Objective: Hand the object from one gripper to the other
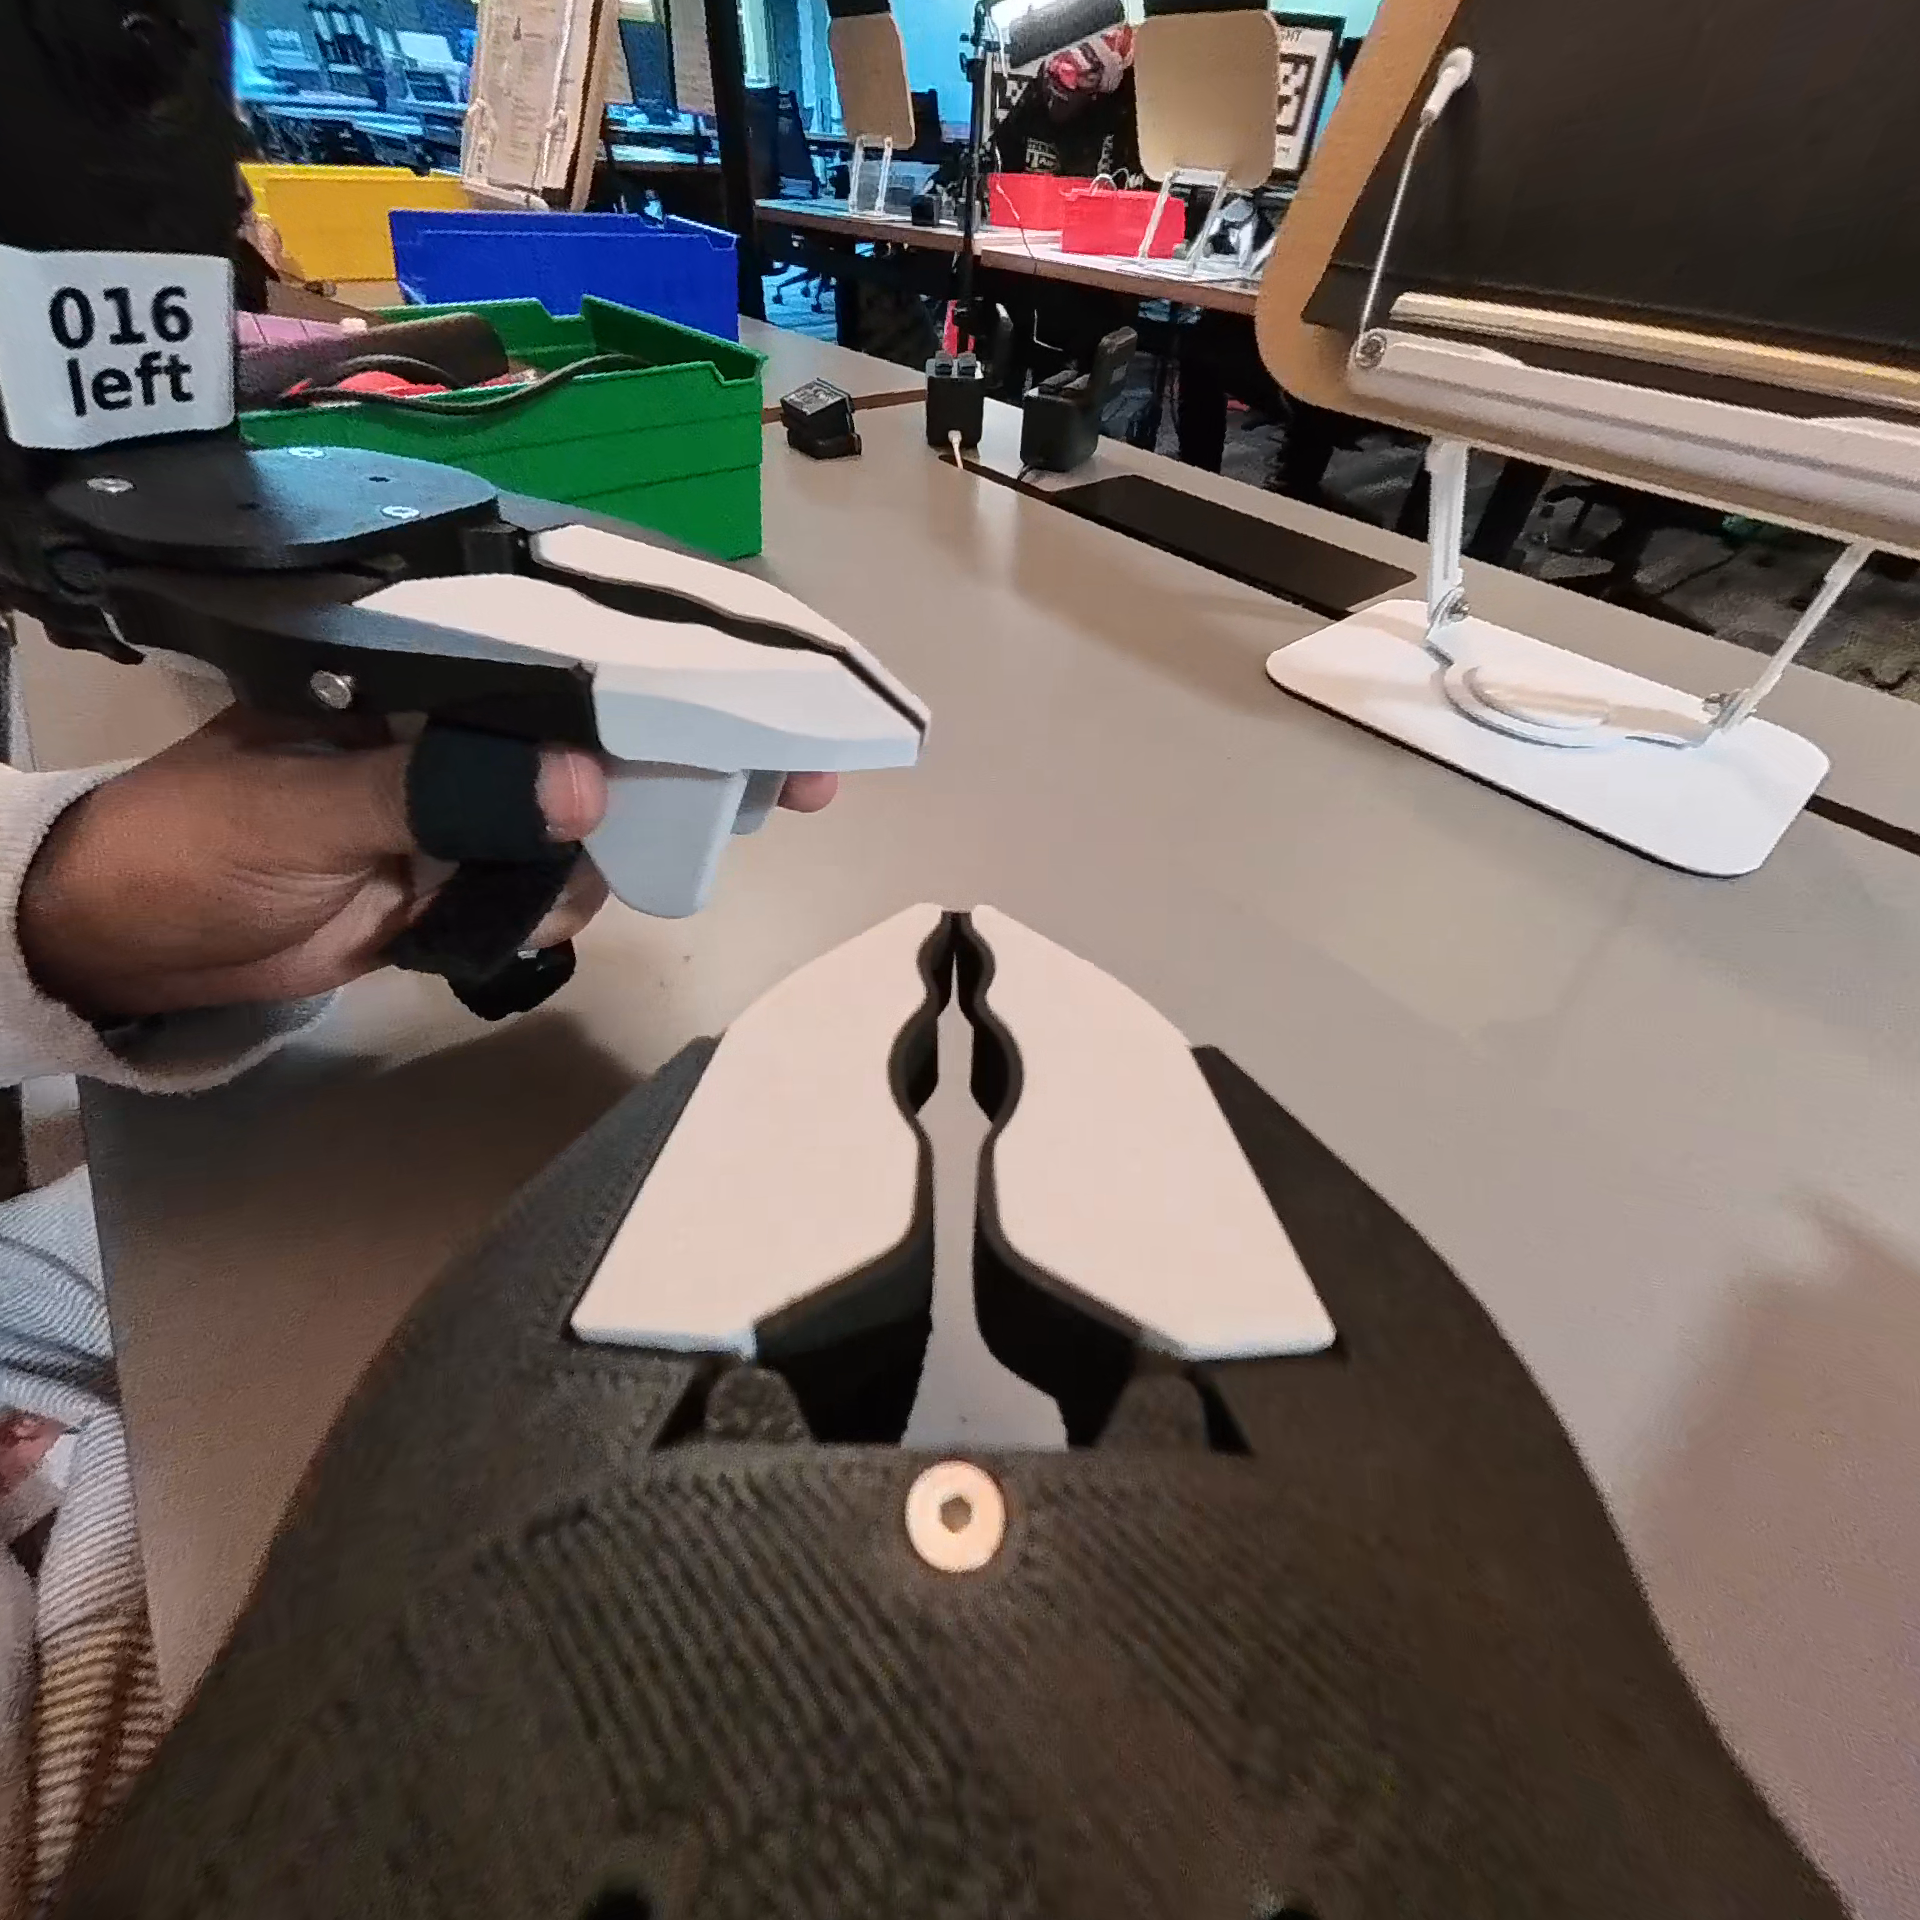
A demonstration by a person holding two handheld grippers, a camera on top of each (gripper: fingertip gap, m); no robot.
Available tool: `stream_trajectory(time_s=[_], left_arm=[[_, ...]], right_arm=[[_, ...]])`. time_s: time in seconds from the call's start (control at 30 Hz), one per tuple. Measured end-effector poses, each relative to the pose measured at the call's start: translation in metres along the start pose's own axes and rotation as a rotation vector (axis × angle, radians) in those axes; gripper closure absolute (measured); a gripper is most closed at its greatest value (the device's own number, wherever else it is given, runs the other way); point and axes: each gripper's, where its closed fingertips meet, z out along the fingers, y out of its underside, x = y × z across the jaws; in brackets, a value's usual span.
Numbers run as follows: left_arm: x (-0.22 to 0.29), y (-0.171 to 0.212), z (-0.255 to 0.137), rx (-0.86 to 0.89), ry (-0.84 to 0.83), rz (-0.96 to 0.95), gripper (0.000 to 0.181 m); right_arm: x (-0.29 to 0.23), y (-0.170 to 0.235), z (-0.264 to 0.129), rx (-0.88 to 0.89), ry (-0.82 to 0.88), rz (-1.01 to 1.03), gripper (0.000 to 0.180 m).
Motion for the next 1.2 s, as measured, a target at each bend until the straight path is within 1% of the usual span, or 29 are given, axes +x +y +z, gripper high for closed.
stream_trajectory(time_s=[0.03, 0.23, 0.3, 0.37, 0.47, 0.6, 0.7, 0.77, 0.9, 0.97, 1.03, 1.07, 1.13, 1.2], left_arm=[[0.000, 0.000, 0.000, 0.000, 0.000, 0.000, 0.176], [-0.009, -0.005, -0.004, 0.006, -0.032, 0.022, 0.176], [-0.027, -0.012, -0.012, 0.016, -0.114, 0.037, 0.178], [-0.049, -0.029, -0.028, 0.062, -0.198, 0.061, 0.178], [-0.092, -0.065, -0.067, 0.129, -0.345, 0.079, 0.178], [-0.137, -0.117, -0.138, 0.241, -0.522, 0.070, 0.177], [-0.165, -0.131, -0.193, 0.222, -0.655, 0.068, 0.174], [-0.181, -0.127, -0.225, 0.176, -0.710, 0.027, 0.169], [-0.207, -0.096, -0.284, 0.007, -0.783, -0.136, 0.162], [-0.220, -0.073, -0.319, -0.122, -0.890, -0.146, 0.156], [-0.235, -0.044, -0.365, -0.287, -1.065, -0.135, 0.148], [-0.238, -0.029, -0.383, -0.358, -1.112, -0.147, 0.147], [-0.236, -0.007, -0.400, -0.420, -1.103, -0.227, 0.146], [-0.231, 0.005, -0.401, -0.420, -1.050, -0.302, 0.147]], right_arm=[[0.000, 0.000, 0.000, 0.002, 0.000, 0.007, 0.179], [0.000, 0.002, 0.001, -0.002, -0.004, 0.026, 0.179], [-0.001, 0.002, 0.001, -0.003, -0.005, 0.028, 0.179], [-0.001, 0.002, 0.001, -0.003, -0.003, 0.028, 0.179], [-0.002, 0.002, 0.001, -0.001, -0.010, 0.039, 0.179], [-0.006, -0.001, 0.005, 0.009, -0.033, 0.046, 0.178], [-0.010, -0.004, 0.015, 0.015, -0.065, 0.057, 0.178], [-0.015, -0.005, 0.023, 0.012, -0.094, 0.069, 0.178], [-0.029, -0.010, 0.038, 0.018, -0.156, 0.074, 0.178], [-0.038, -0.012, 0.046, 0.017, -0.188, 0.066, 0.178], [-0.047, -0.013, 0.054, 0.011, -0.216, 0.050, 0.178], [-0.051, -0.013, 0.057, 0.007, -0.228, 0.038, 0.178], [-0.060, -0.014, 0.063, 0.003, -0.251, 0.015, 0.178], [-0.068, -0.014, 0.068, -0.002, -0.273, -0.005, 0.178]])
